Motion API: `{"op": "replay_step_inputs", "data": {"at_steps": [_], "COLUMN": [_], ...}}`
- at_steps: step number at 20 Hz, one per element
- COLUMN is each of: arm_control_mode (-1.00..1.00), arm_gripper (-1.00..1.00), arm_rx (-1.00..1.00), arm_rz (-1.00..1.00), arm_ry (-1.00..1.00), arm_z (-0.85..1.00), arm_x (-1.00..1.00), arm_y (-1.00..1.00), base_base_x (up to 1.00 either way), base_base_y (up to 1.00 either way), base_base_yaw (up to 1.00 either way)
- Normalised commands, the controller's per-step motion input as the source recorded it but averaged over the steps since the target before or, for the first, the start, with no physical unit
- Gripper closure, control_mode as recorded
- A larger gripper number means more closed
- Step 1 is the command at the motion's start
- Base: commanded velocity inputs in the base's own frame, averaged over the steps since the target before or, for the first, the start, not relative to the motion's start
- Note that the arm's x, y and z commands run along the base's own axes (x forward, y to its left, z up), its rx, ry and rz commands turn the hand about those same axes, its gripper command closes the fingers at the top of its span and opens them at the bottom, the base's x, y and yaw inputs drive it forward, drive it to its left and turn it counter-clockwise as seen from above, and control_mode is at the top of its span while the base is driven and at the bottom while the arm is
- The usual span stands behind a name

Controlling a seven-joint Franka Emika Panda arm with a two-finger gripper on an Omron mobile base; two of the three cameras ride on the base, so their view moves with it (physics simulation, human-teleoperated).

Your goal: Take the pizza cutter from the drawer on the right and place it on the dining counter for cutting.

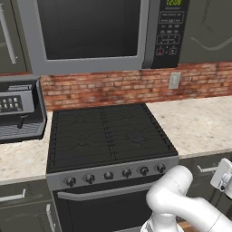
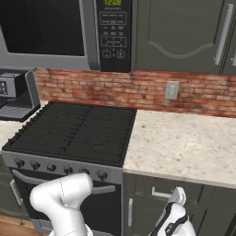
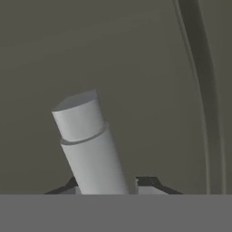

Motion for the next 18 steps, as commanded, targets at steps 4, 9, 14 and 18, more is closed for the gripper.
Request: {"op": "replay_step_inputs", "data": {"at_steps": [4, 9, 14, 18], "arm_control_mode": [-1.00, -1.00, -1.00, -1.00], "arm_gripper": [1.00, 1.00, 1.00, 1.00], "arm_rx": [0.00, 0.00, 0.00, 0.00], "arm_rz": [0.00, 0.00, 0.00, 0.00], "arm_ry": [0.00, 0.00, 0.00, 0.00], "arm_z": [-0.01, -0.02, -0.04, -0.01], "arm_x": [-0.72, -0.77, -0.71, -0.63], "arm_y": [-0.28, -0.30, -0.29, -0.25], "base_base_x": [0.00, 0.00, 0.00, 0.00], "base_base_y": [0.00, 0.00, 0.00, 0.00], "base_base_yaw": [0.00, 0.00, 0.00, 0.00]}}
